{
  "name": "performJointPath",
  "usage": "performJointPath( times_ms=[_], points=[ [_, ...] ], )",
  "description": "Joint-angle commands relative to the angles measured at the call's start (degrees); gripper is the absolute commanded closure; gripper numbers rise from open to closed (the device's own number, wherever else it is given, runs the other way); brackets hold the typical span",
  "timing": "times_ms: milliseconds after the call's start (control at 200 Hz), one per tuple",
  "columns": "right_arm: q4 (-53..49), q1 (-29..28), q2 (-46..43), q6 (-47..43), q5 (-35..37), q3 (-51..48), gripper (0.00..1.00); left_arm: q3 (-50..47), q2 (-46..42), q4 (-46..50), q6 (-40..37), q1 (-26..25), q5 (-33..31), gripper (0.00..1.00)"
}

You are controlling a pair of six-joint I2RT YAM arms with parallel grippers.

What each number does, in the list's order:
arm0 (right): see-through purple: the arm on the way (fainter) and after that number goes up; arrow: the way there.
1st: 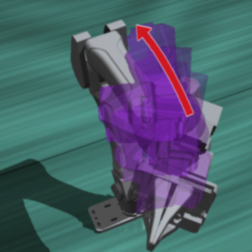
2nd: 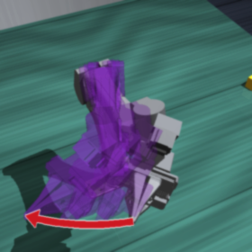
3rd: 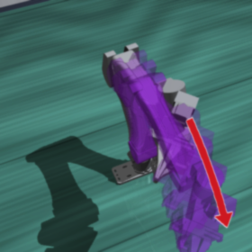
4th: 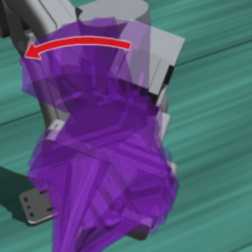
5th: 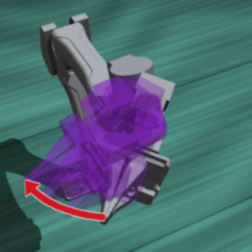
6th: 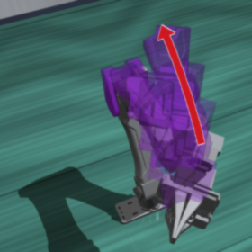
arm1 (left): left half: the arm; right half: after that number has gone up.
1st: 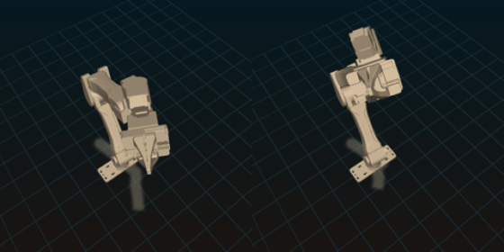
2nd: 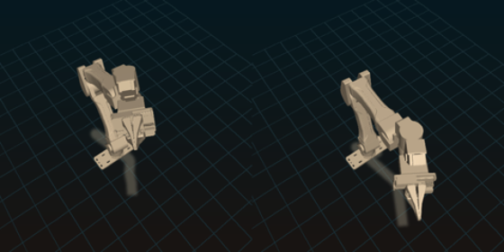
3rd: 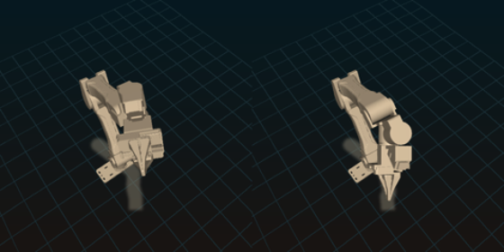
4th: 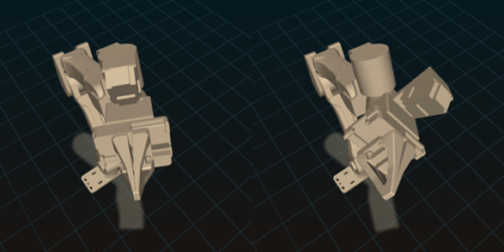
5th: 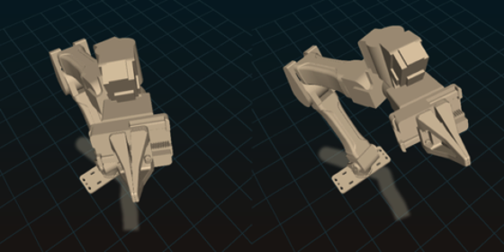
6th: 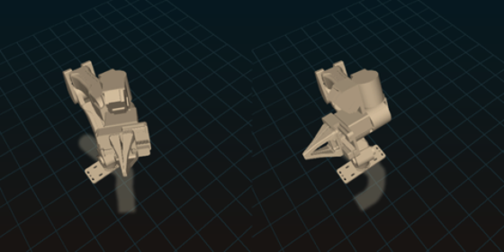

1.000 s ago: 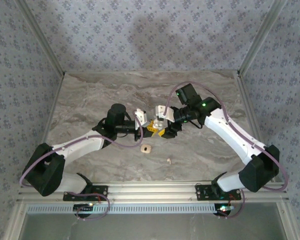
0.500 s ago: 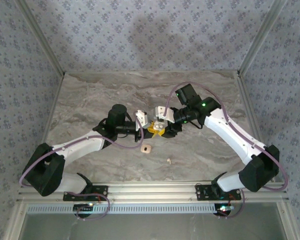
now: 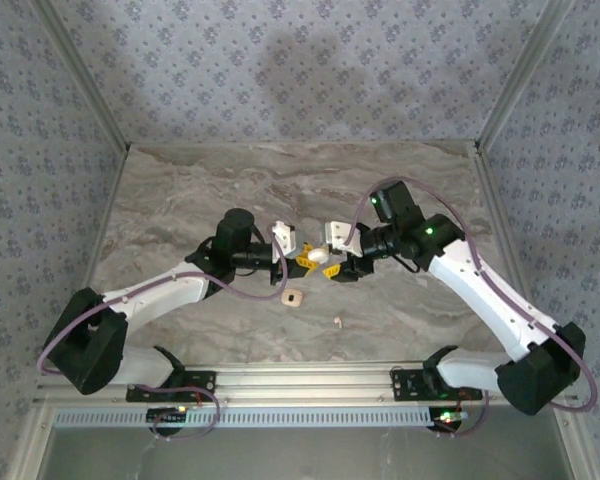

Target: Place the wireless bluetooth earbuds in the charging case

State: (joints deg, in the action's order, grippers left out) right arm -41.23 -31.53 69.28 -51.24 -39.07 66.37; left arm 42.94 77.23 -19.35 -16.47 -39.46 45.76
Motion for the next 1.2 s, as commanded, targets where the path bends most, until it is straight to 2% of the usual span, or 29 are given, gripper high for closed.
performJointPath(
  times_ms=[0,460,725,989,1194],
  points=[
    [3.58,1.36,-2.1,2.51,-1.28,-2.12,0.44,1.95,-0.94,-0.55,-0.14,0.53,0.35,0.91],
    [3.94,1.47,3.5,-1.58,-3.9,1.45,0.51,2.24,-0.79,-0.88,0.3,0.45,1.98,0.91],
    [2.26,1.42,5.42,-3.26,-6.96,3.21,0.61,2.42,-0.51,-1.12,0.47,0.26,2.24,0.91],
    [1.27,1.34,6.18,-4.17,-6.22,3.77,0.7,2.4,-0.52,-1.29,0.56,-0.04,2.23,0.9],
    [0.71,1.21,6.45,-4.8,-4.98,3.89,0.68,2.77,-0.5,-1.38,0.48,-0.26,2.23,0.9]
  ],
)
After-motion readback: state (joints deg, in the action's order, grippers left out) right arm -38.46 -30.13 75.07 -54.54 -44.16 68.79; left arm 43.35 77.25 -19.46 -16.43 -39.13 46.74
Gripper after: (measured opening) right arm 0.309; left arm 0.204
